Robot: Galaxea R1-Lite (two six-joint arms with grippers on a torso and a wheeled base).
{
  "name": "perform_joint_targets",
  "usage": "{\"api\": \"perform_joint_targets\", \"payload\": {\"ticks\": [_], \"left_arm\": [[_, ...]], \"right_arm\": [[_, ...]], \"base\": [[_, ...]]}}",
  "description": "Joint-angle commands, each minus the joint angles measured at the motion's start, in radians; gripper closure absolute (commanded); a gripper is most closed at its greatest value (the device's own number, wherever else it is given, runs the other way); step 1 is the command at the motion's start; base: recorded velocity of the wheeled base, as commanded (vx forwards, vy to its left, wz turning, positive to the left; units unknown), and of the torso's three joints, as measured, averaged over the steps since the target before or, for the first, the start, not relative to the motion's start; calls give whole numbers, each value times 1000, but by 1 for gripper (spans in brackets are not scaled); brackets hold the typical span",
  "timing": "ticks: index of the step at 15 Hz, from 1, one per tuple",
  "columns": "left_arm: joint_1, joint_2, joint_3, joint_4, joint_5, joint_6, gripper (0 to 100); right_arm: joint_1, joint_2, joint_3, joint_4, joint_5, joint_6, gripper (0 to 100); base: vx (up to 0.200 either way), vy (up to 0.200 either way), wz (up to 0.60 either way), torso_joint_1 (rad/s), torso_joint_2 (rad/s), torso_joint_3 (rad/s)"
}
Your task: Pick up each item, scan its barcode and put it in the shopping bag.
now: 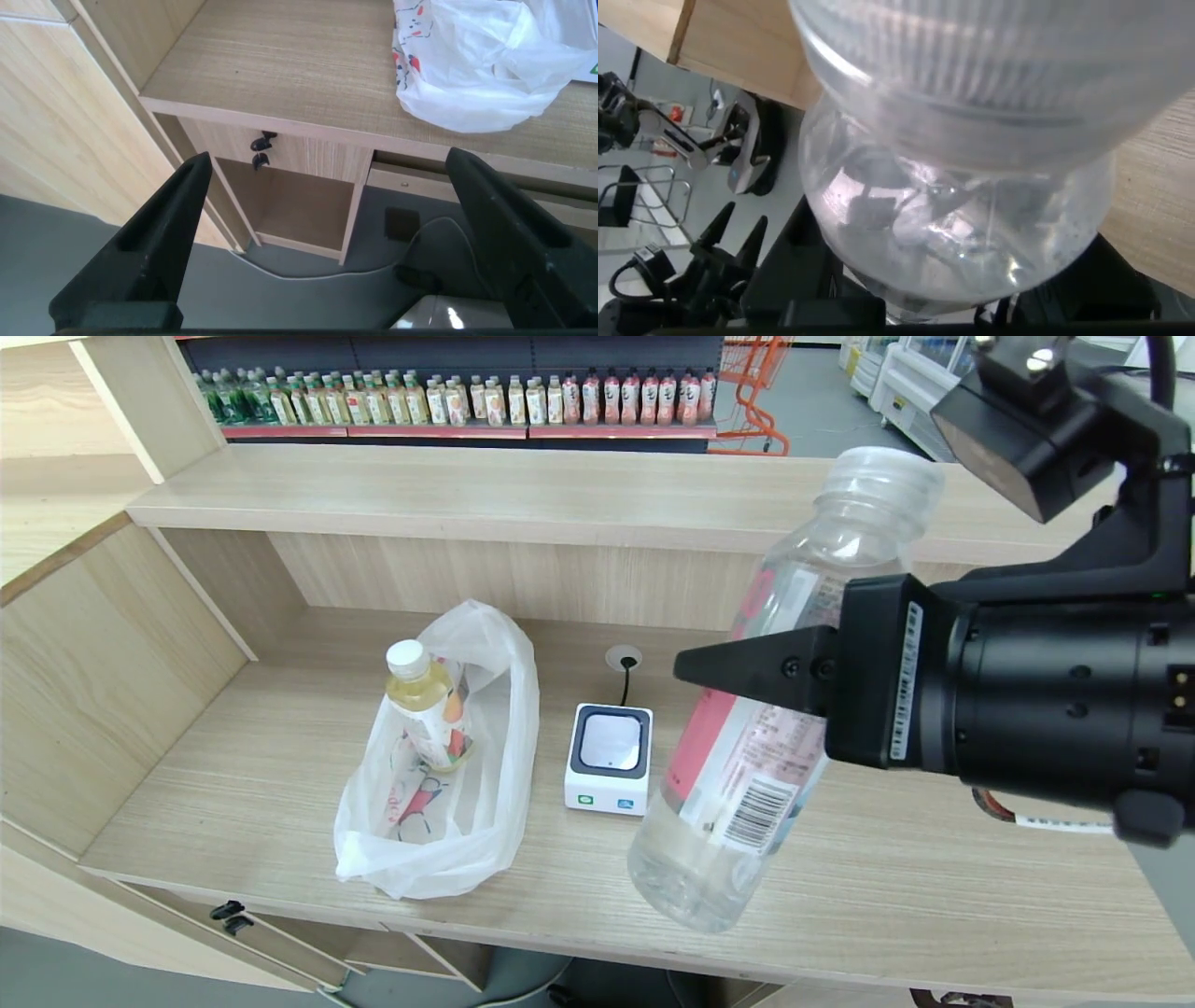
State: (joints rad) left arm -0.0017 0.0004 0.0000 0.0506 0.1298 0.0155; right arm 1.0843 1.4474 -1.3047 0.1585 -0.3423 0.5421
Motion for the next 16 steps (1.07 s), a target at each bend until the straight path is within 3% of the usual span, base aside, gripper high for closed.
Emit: {"api": "perform_joint_targets", "payload": {"ticks": [1,2,4,5,7,9,11,16], "left_arm": [[0,0,0,0,1,0,0],[0,0,0,0,1,0,0],[0,0,0,0,1,0,0],[0,0,0,0,1,0,0],[0,0,0,0,1,0,0],[0,0,0,0,1,0,0],[0,0,0,0,1,0,0],[0,0,0,0,1,0,0]], "right_arm": [[-50,-4,16,-50,-1,-79,100],[-73,-2,27,-79,-1,-123,100],[-228,28,104,-290,55,-378,100],[-305,56,137,-398,121,-488,100],[-377,102,194,-574,224,-650,100],[-451,180,295,-841,427,-847,100],[-483,248,374,-1014,576,-936,100],[-550,427,430,-1343,749,-981,100]], "base": [[0,0,0,0,0,0],[0,0,0,0,0,0],[0,0,0,0,0,0],[0,0,0,0,0,0],[0,0,0,0,0,0],[0,0,0,0,0,0],[0,0,0,0,0,0],[0,0,0,0,0,0]]}}
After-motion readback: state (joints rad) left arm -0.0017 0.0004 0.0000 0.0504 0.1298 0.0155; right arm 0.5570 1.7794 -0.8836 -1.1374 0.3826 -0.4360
